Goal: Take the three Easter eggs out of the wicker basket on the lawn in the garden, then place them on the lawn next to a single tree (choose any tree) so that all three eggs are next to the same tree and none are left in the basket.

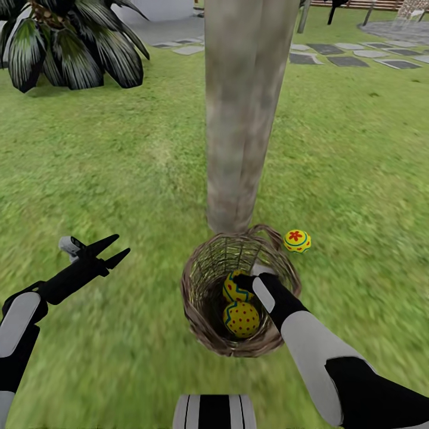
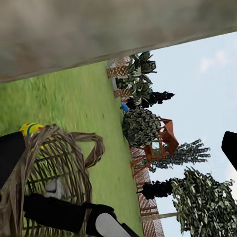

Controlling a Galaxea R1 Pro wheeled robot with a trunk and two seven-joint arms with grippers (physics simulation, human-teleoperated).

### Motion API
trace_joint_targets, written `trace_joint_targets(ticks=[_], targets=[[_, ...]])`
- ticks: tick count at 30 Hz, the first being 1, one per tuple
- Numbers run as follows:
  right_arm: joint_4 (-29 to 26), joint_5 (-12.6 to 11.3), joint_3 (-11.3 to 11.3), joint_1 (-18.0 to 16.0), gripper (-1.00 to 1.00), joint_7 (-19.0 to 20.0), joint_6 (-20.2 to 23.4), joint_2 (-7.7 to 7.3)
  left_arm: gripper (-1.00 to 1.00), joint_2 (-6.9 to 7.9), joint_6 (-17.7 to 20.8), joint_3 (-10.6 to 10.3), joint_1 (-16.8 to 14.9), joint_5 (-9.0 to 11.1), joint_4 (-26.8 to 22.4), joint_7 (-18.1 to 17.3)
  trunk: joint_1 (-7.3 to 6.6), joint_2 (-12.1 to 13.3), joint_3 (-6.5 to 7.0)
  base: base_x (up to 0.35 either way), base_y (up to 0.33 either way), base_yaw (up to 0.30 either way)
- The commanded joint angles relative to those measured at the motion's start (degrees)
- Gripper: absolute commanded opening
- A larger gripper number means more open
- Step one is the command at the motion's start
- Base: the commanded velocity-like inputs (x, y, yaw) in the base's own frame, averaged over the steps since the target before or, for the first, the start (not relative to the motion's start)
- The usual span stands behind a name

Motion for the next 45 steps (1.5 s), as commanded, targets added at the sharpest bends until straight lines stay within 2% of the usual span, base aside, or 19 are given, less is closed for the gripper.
trace_joint_targets(ticks=[1,5,24,25,29,30,45], targets=[[-0.12,-0.58,0.2,-0.01,1.0,-0.47,0.21,-0.01,1.0,0.0,0.28,0.04,-0.03,0.02,0.01,-0.16,0.01,-0.03,-0.27,0.0,0.0,0.0],[-0.13,-0.56,0.2,-0.01,1.0,-0.57,0.21,-0.01,1.0,0.0,0.28,0.04,-0.03,0.05,0.01,-0.19,0.11,-0.08,-1.15,0.0,0.0,0.0],[-0.31,-0.55,0.32,-0.01,1.0,-0.27,0.11,0.06,1.0,0.0,0.28,0.01,-0.03,0.06,0.1,-0.16,0.17,-0.11,-1.59,0.0,0.0,0.0],[-0.34,-0.55,0.5,-0.01,1.0,-0.25,0.09,0.05,1.0,0.0,0.28,0.01,-0.03,0.08,0.1,-0.14,0.17,-0.11,-1.59,0.0,0.0,0.0],[-1.06,-0.55,3.95,-0.01,1.0,-0.32,-0.09,0.02,1.0,0.0,0.28,-0.03,-0.03,0.05,0.1,-0.17,0.17,-0.11,-1.59,0.0,0.0,0.0],[-1.2,-0.55,4.25,-0.01,1.0,-0.33,-0.11,0.01,1.0,0.0,0.28,-0.04,-0.03,0.06,0.1,-0.15,0.17,-0.11,-1.59,0.0,0.0,0.0],[-1.8,-0.55,4.72,-0.01,1.0,-0.38,-0.05,-0.1,1.0,-0.06,0.28,-0.04,-0.03,0.07,0.1,-0.14,0.29,-0.18,-2.7,0.0,0.0,0.0]])
